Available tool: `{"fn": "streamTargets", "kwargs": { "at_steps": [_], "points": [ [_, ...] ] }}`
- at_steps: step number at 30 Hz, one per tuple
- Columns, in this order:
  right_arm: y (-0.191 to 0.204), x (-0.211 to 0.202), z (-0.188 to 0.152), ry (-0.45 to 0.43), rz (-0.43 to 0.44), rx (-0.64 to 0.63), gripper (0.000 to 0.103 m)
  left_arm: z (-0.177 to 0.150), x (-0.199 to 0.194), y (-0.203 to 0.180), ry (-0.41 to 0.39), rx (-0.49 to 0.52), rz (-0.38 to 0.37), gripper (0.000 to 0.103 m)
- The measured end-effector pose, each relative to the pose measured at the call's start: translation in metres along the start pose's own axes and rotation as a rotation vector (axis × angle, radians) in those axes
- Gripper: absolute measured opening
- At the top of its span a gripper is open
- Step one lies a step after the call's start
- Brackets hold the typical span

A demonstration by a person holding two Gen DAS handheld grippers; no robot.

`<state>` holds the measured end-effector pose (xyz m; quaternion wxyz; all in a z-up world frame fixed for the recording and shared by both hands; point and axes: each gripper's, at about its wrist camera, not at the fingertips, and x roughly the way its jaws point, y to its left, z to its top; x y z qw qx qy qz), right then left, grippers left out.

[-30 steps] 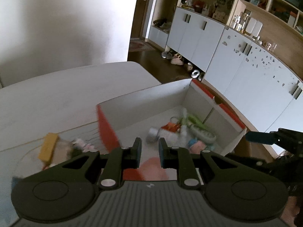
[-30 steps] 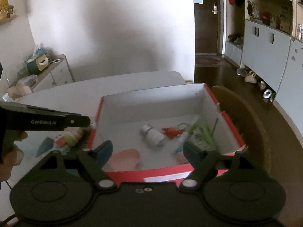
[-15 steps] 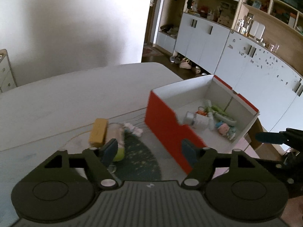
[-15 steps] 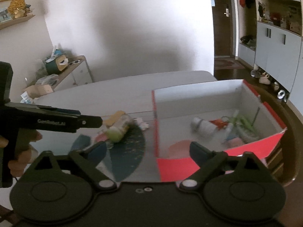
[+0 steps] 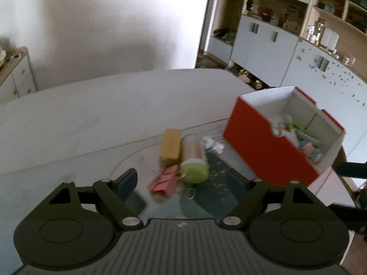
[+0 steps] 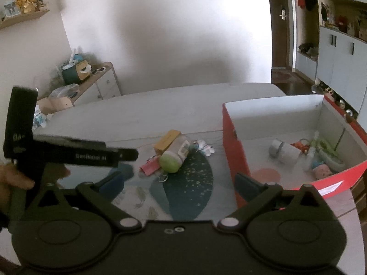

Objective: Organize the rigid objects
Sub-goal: 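Withdraw both grippers from the box back over the remaining pile, then grasp the pink binder clip with the left gripper while the right grasps the green-lidded jar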

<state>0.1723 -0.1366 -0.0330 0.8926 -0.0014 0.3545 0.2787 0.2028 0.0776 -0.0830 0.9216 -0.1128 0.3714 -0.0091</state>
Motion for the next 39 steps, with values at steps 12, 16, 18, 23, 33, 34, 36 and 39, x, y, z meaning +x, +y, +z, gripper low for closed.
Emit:
{"fn": "streamTargets", "kwargs": {
  "at_steps": [12,16,18,23,33,34,36,39],
  "points": [
    [-0.001,0.068,0.019,0.057,-0.043,0.041,0.102,-0.028,0.053,0.03,0.03,-0.037,0.063,0.084],
    [-0.003,0.091,0.023,0.08,-0.058,0.071,0.1,-0.029,0.071,0.034,0.03,-0.034,0.093,0.084],
    [-0.003,0.103,0.025,0.093,-0.068,0.077,0.098,-0.03,0.079,0.037,0.038,-0.039,0.098,0.084],
    [0.002,0.128,0.033,0.13,-0.064,0.07,0.091,-0.031,0.086,0.036,0.03,-0.027,0.091,0.084],
    [-0.002,0.167,0.033,0.241,-0.055,0.126,0.068,-0.031,0.094,0.034,-0.005,0.014,0.053,0.083],
    [-0.002,0.169,0.033,0.245,-0.052,0.126,0.066,-0.031,0.094,0.034,-0.007,0.019,0.048,0.083],
    [-0.002,0.173,0.036,0.253,-0.055,0.124,0.066,-0.031,0.096,0.033,-0.005,0.029,0.039,0.078],
    [0.0,0.179,0.037,0.265,-0.056,0.12,0.061,-0.034,0.097,0.034,0.01,0.034,0.025,0.064]
  ]
}}
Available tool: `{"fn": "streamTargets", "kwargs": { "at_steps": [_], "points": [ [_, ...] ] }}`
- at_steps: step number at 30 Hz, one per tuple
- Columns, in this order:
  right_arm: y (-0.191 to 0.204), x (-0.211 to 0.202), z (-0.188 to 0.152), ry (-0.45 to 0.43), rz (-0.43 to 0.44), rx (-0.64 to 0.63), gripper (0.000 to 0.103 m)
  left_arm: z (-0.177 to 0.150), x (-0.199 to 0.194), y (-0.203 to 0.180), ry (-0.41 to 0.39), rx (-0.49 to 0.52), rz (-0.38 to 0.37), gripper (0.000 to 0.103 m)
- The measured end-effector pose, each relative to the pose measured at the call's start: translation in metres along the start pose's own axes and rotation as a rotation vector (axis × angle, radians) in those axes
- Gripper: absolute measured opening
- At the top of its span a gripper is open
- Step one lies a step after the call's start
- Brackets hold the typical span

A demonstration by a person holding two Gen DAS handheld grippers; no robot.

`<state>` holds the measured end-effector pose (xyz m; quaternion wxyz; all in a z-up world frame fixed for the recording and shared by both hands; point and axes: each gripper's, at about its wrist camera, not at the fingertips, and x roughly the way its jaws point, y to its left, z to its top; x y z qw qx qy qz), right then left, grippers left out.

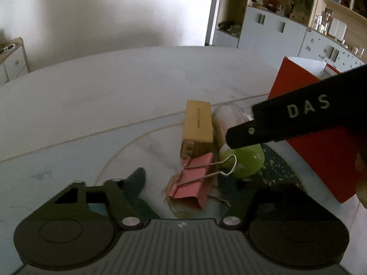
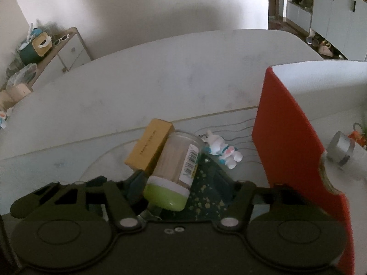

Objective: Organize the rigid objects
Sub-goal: 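Grasp the pink binder clip with the left gripper while the right grasps the green-lidded jar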

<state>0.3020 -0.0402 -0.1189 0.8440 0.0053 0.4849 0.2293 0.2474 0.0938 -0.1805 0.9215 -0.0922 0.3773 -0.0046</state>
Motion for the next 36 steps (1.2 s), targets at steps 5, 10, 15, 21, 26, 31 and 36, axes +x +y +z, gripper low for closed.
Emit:
{"fn": "streamTargets", "kwargs": {
  "at_steps": [5,10,15,21,26,31,36],
  "points": [
    [0.004,0.008,0.005,0.015,0.001,0.002,0.06,-0.001,0.0,-0.001,-0.011,0.019,-0.004,0.056],
    [0.005,0.014,0.003,0.025,0.009,0.009,0.058,-0.001,-0.001,-0.009,-0.011,0.05,-0.024,0.04],
    [0.006,0.012,0.002,0.021,0.025,0.011,0.049,0.001,-0.003,-0.012,-0.003,0.069,-0.031,0.035],
    [0.004,0.001,-0.004,0.002,0.017,0.009,0.047,0.001,-0.006,-0.01,0.003,0.052,-0.034,0.032],
    [-0.002,-0.018,-0.015,-0.007,0.026,0.027,0.046,-0.002,-0.012,-0.007,0.012,0.02,-0.033,0.031],
    [-0.004,-0.041,-0.028,-0.015,0.047,0.034,0.044,-0.008,-0.021,-0.005,0.027,-0.028,-0.058,0.03],
    [-0.012,-0.062,-0.041,-0.014,0.055,0.042,0.044,-0.016,-0.031,-0.005,0.054,-0.071,-0.076,0.029]
  ]
}}
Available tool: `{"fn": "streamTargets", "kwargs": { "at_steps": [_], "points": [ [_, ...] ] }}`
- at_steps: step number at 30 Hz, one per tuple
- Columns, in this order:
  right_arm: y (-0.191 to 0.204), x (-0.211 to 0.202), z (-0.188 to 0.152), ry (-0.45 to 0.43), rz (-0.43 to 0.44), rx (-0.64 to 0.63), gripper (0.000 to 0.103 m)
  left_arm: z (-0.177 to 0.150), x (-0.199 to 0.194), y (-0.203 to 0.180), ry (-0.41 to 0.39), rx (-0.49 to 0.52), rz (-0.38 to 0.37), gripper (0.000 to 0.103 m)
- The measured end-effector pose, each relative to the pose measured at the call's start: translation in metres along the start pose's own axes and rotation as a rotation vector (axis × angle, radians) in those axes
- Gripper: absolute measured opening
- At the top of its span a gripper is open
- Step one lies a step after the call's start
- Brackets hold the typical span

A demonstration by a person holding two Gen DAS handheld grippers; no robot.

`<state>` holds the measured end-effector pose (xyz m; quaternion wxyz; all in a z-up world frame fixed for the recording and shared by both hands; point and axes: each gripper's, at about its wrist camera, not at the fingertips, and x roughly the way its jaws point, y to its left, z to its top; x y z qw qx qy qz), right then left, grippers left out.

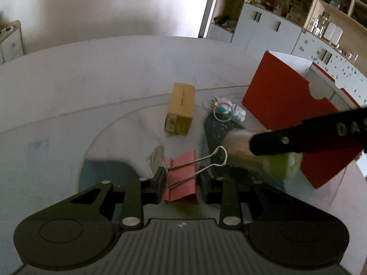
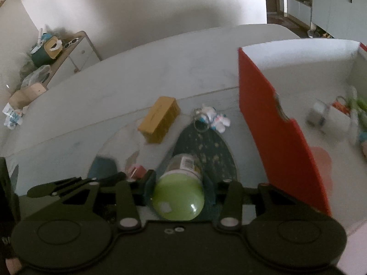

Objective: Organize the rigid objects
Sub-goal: 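Grasp the pink binder clip with the left gripper while the right grasps the green-lidded jar, then carry the binder clip and jar with both grippers over the red box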

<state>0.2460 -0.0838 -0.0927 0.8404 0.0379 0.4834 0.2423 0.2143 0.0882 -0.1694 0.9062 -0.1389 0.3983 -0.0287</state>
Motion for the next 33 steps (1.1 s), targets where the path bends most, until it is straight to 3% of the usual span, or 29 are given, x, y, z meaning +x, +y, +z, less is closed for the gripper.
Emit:
{"fn": "streamTargets", "kwargs": {
  "at_steps": [6,14,24,33],
  "points": [
    [-0.004,-0.028,-0.011,-0.019,0.016,0.014,0.043,-0.008,-0.019,-0.006,0.014,-0.036,-0.03,0.029],
    [-0.009,-0.071,-0.012,-0.086,0.033,0.034,0.043,-0.006,-0.05,-0.025,0.015,-0.007,-0.075,0.029],
    [-0.04,-0.121,0.005,-0.189,0.018,0.036,0.043,0.028,-0.092,-0.068,-0.055,0.094,-0.109,0.029],
    [-0.101,-0.138,0.018,-0.218,0.002,0.041,0.043,0.064,-0.088,-0.126,-0.105,0.143,-0.132,0.029]
  ]
}}
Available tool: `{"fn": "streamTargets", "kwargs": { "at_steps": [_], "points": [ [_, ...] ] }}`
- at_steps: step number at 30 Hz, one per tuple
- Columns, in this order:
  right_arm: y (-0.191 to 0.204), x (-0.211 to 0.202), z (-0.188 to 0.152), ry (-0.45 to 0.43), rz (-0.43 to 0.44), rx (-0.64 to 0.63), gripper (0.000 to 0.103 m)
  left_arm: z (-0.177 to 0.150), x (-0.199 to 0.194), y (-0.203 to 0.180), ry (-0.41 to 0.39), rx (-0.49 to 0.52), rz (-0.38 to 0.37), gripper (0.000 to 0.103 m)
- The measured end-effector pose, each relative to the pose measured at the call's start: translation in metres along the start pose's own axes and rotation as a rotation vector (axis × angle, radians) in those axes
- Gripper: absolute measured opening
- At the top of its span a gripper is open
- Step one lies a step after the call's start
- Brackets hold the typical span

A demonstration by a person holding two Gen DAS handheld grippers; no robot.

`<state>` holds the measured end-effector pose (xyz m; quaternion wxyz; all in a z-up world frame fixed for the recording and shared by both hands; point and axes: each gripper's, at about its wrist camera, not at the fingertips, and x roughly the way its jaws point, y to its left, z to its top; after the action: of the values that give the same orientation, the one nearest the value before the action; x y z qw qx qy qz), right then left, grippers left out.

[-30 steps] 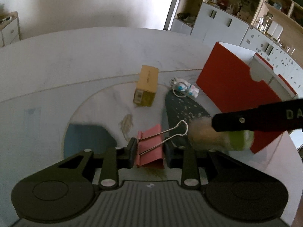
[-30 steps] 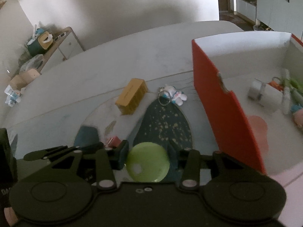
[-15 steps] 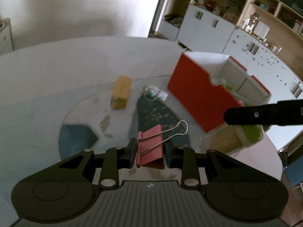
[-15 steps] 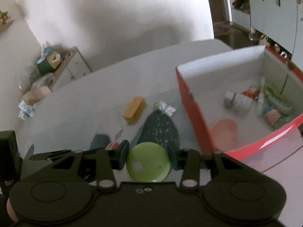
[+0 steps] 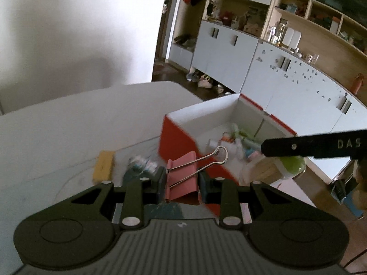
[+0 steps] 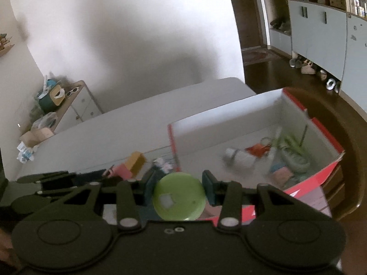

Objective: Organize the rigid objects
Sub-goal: 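Carry the binder clip and jar with both grippers over the red box, then open the left gripper to drop the binder clip while the right drops the jar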

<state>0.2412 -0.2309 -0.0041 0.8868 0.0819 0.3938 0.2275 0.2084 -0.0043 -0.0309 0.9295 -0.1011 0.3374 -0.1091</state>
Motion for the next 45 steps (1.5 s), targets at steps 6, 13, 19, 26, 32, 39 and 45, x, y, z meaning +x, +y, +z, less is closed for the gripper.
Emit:
{"fn": "streamTargets", "kwargs": {
  "at_steps": [6,13,19,26,32,39,45],
  "points": [
    [-0.043,0.004,0.01,0.014,0.015,-0.007,0.043,0.023,0.029,-0.036,0.009,-0.005,0.005,0.029],
    [-0.08,0.022,0.02,0.04,0.045,-0.032,0.043,0.05,0.072,-0.075,0.022,-0.002,0.04,0.029],
    [-0.103,0.038,0.021,0.067,0.065,-0.059,0.043,0.074,0.114,-0.094,0.047,-0.003,0.074,0.029],
    [-0.112,0.054,0.015,0.121,0.107,-0.089,0.043,0.088,0.168,-0.116,0.084,0.029,0.11,0.029],
    [-0.115,0.065,0.007,0.151,0.131,-0.125,0.043,0.091,0.209,-0.129,0.124,0.057,0.134,0.029],
    [-0.124,0.074,0.006,0.176,0.135,-0.187,0.043,0.092,0.251,-0.14,0.185,0.071,0.159,0.029],
    [-0.129,0.076,0.002,0.184,0.137,-0.204,0.043,0.088,0.275,-0.146,0.235,0.063,0.192,0.029]
  ]
}}
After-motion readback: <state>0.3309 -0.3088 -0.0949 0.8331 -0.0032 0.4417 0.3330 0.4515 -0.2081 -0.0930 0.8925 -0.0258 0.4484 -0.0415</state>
